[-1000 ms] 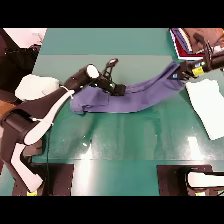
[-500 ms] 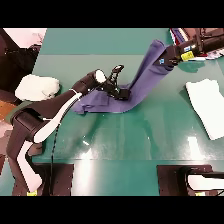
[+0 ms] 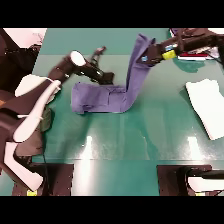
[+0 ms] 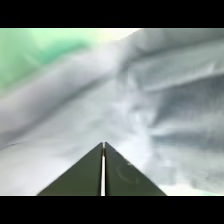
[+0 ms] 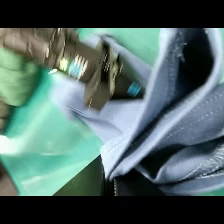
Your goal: Fold the shirts.
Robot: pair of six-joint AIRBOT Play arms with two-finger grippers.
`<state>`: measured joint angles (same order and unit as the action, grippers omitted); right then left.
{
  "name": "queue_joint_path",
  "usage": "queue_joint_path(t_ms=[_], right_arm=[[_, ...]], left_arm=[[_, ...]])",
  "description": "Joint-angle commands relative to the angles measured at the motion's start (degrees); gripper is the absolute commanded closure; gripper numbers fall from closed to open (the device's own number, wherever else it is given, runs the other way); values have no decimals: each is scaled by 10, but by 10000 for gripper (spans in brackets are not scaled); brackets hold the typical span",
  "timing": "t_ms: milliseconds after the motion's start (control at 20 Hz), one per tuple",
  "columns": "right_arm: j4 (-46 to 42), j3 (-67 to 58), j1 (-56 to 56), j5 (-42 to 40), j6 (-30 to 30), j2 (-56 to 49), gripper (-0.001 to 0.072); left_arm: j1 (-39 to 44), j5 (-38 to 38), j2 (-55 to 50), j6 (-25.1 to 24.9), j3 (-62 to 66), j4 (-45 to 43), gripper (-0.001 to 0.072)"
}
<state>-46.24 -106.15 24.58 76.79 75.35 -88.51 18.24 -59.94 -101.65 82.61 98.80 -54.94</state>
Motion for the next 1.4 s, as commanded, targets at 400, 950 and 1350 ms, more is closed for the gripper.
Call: queue_joint_path(t_ms=[400,950,1350], right_arm=[[123,-142,221,-180,-99,-264,180],[115,163,23,-11,-78,-107,261],[118,369,-79,-179,-49,-63,117]], left_arm=[[-234,-64,177,-5,1,-54,684],[-229,-113,187,-27,1,-58,684],[-218,-110,187,-36,-1,-60,684]])
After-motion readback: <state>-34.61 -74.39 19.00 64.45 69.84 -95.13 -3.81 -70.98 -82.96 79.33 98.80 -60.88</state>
